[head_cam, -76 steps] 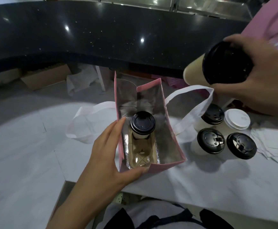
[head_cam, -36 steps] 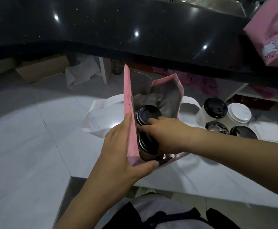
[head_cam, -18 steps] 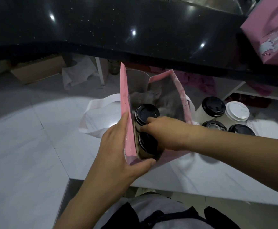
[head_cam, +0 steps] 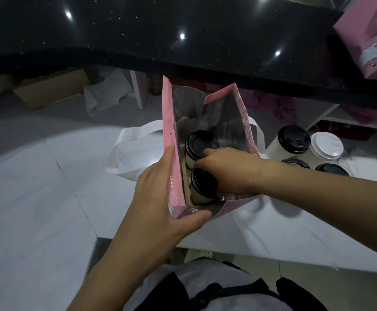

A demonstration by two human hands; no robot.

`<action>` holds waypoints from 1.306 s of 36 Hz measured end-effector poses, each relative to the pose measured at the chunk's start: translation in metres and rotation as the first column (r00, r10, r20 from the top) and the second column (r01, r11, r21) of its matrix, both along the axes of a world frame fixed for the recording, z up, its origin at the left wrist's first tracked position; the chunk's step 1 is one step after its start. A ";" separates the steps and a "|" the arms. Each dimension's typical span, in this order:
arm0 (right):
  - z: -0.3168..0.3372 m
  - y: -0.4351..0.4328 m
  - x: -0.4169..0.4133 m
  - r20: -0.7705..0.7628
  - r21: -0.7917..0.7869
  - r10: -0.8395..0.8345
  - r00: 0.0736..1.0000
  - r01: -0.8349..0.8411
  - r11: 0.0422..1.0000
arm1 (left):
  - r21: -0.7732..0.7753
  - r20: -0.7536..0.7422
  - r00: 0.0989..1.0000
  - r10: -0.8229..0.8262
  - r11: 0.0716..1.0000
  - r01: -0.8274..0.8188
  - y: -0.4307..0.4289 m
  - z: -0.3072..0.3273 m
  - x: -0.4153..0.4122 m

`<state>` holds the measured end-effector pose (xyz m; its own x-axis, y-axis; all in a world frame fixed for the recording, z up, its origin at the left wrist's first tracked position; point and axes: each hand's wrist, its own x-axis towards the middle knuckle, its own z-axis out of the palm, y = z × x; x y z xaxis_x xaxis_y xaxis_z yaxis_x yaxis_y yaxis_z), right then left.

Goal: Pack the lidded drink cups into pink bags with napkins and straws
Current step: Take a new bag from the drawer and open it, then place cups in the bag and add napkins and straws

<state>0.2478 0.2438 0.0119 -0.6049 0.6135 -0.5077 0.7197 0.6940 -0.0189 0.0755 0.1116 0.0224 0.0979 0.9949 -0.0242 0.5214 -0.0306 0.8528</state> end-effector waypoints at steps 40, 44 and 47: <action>0.033 -0.143 0.125 -0.773 -0.004 -0.542 0.330 0.851 0.524 | 0.263 -0.302 0.922 -0.241 0.909 0.323 0.023 0.031 0.046; 0.000 -0.182 0.181 -0.684 -0.057 -0.689 0.239 0.924 0.377 | 0.232 -0.333 0.892 -0.304 0.891 0.390 0.002 0.028 0.104; -0.026 -0.210 0.223 -0.633 -0.122 -0.750 0.194 0.931 0.344 | 0.189 -0.382 0.844 -0.375 0.863 0.469 -0.018 0.010 0.150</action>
<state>0.4711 0.0337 -0.0137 0.2971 0.9515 -0.0803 0.7796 -0.2902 -0.5550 0.2255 0.0937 0.0325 0.5430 0.8298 0.1289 0.6466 -0.5111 0.5663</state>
